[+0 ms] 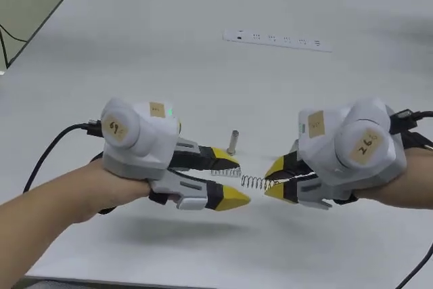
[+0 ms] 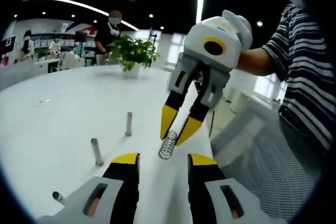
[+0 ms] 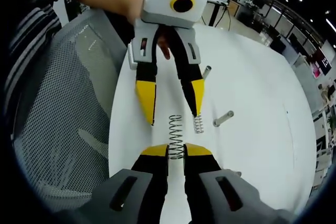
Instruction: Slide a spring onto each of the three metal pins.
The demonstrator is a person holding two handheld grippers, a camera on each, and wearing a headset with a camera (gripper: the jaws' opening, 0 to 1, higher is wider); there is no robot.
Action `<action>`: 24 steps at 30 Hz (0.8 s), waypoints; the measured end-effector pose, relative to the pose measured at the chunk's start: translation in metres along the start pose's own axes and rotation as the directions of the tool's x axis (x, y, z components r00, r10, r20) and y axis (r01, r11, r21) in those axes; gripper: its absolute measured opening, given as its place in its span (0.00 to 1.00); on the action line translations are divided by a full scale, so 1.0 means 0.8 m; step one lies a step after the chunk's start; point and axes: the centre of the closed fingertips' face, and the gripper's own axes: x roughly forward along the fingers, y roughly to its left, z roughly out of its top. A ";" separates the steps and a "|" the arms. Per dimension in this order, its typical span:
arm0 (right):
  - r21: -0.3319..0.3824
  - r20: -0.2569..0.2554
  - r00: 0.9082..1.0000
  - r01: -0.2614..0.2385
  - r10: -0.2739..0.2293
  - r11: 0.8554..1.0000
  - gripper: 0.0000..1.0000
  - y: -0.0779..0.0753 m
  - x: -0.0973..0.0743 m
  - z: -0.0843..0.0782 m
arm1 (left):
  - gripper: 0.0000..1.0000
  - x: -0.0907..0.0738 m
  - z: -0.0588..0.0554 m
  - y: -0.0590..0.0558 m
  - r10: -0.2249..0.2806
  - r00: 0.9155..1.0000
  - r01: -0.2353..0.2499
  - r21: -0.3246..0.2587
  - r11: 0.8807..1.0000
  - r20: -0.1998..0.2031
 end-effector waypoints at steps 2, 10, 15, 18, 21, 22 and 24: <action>-0.001 0.002 1.000 -0.003 0.003 1.000 0.07 0.001 0.000 0.002 | 0.27 0.002 0.003 -0.001 -0.002 1.000 0.002 -0.001 1.000 0.011; -0.007 0.008 1.000 -0.001 0.001 1.000 0.07 0.001 -0.001 0.004 | 0.21 0.007 0.006 -0.004 -0.011 1.000 0.011 0.007 1.000 0.020; -0.008 0.010 1.000 0.001 -0.001 1.000 0.07 0.000 -0.003 0.005 | 0.15 0.008 0.007 -0.007 -0.020 0.999 0.020 0.023 1.000 0.026; -0.009 0.011 1.000 0.001 -0.001 1.000 0.07 0.000 -0.003 0.006 | 0.11 0.009 0.010 -0.009 -0.027 0.999 0.026 0.029 0.999 0.033; -0.010 0.009 1.000 -0.003 0.003 1.000 0.07 0.002 -0.004 0.006 | 0.05 0.010 0.010 -0.010 -0.028 0.999 0.026 0.042 0.999 0.033; -0.013 0.011 1.000 -0.002 0.002 1.000 0.07 0.002 -0.003 0.007 | 0.04 0.010 0.009 -0.009 -0.029 0.999 0.028 0.047 0.998 0.030; -0.013 0.008 1.000 -0.002 0.002 1.000 0.07 0.003 -0.003 0.006 | 0.04 0.010 0.008 -0.010 -0.034 0.999 0.033 0.043 0.999 0.028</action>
